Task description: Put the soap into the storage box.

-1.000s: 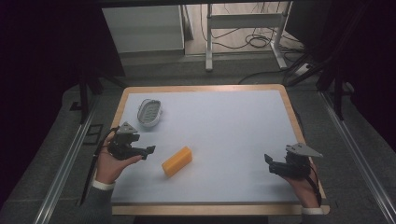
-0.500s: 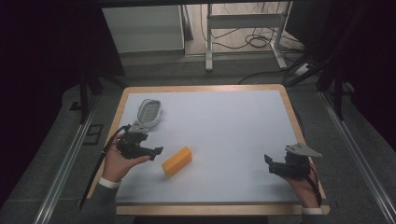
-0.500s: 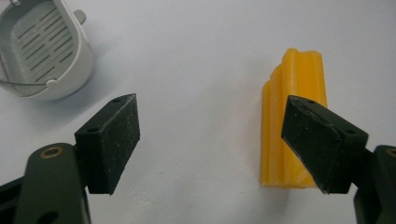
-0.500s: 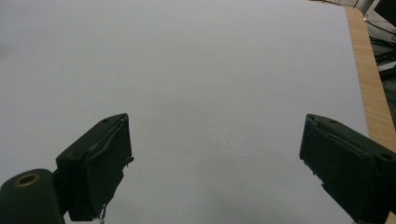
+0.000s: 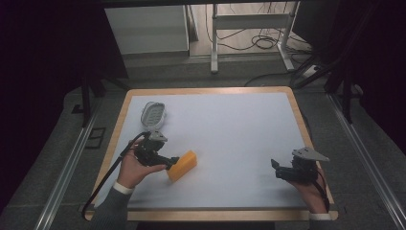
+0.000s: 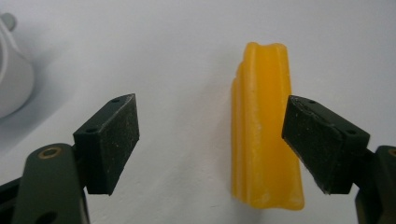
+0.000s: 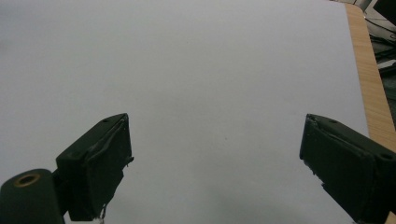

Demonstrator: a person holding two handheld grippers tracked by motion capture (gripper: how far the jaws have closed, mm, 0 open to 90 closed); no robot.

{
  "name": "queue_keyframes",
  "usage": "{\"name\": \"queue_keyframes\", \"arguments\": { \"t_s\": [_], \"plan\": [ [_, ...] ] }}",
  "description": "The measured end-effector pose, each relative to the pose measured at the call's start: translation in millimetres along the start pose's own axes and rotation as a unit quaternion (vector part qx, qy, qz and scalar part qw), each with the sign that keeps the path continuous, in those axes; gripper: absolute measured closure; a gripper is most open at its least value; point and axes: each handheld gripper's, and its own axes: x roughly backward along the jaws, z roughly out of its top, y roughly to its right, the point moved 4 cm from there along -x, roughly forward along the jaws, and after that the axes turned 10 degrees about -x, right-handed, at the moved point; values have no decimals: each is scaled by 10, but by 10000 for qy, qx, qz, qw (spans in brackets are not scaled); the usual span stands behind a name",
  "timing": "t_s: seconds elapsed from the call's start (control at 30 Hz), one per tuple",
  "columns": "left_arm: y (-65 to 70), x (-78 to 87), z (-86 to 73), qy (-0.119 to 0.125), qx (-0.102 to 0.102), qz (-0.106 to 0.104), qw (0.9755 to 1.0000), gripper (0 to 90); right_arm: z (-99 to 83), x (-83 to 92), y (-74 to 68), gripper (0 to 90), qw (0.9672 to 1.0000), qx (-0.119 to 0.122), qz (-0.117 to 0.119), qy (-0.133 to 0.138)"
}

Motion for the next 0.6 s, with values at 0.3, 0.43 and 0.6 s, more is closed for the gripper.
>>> {"name": "queue_keyframes", "arguments": {
  "t_s": [0.3, 0.43, 0.6],
  "plan": [
    [116, -160, 50, -195, -39, -198, 9996, 199, -15, -13, 28, 93, 10000, 11, -80, -32],
    [166, -234, 74, -312, -81, -256, 9992, 213, -17, -15, 27, 92, 10000, 21, -89, -40],
    [232, -349, 77, -493, -40, -454, 9977, 282, -24, -20, 33, 93, 9999, 29, -109, -58]
  ]
}}
